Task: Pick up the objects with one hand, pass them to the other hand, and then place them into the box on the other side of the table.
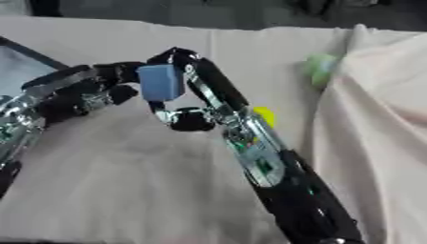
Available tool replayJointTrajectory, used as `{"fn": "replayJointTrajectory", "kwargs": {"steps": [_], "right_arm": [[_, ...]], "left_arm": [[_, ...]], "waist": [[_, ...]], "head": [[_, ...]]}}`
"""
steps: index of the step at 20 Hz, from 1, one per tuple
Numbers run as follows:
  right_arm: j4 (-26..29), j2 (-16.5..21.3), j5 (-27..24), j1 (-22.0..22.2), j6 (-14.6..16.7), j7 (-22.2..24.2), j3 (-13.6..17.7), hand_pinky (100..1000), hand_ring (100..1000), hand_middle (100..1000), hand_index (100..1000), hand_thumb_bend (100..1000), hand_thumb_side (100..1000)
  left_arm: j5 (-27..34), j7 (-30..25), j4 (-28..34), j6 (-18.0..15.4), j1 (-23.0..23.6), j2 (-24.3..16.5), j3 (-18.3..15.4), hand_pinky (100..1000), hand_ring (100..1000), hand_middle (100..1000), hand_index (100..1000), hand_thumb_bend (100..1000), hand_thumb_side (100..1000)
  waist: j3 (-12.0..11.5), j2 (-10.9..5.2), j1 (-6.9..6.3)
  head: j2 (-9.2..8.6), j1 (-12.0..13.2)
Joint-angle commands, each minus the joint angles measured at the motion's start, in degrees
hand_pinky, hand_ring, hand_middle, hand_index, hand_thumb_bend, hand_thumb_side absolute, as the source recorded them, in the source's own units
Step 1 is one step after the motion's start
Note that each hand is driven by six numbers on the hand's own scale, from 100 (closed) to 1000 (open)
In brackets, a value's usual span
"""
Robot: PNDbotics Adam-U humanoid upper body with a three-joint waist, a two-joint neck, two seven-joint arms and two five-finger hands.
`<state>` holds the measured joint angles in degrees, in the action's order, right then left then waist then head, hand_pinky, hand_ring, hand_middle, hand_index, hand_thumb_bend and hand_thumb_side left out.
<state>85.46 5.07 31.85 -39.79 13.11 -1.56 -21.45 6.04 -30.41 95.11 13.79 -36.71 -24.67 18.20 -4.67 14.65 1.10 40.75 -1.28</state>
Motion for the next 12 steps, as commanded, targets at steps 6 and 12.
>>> {"fn": "replayJointTrajectory", "kwargs": {"steps": [6,12], "right_arm": [[1.95,-0.63,-1.04,-1.26,0.73,-0.03,-0.48,683,501,426,541,100,100],[2.04,-0.91,-0.83,-1.44,0.97,-0.04,-0.59,683,500,425,540,100,100]], "left_arm": [[0.41,-1.73,0.12,1.07,-1.55,0.51,0.92,959,1000,998,837,427,791],[2.01,-3.83,-0.2,1.58,-1.71,0.37,1.12,967,1000,1000,839,456,823]], "waist": [[0.07,-0.32,0.01],[0.1,-0.36,-0.08]], "head": [[-0.71,0.63],[-0.77,0.76]]}}
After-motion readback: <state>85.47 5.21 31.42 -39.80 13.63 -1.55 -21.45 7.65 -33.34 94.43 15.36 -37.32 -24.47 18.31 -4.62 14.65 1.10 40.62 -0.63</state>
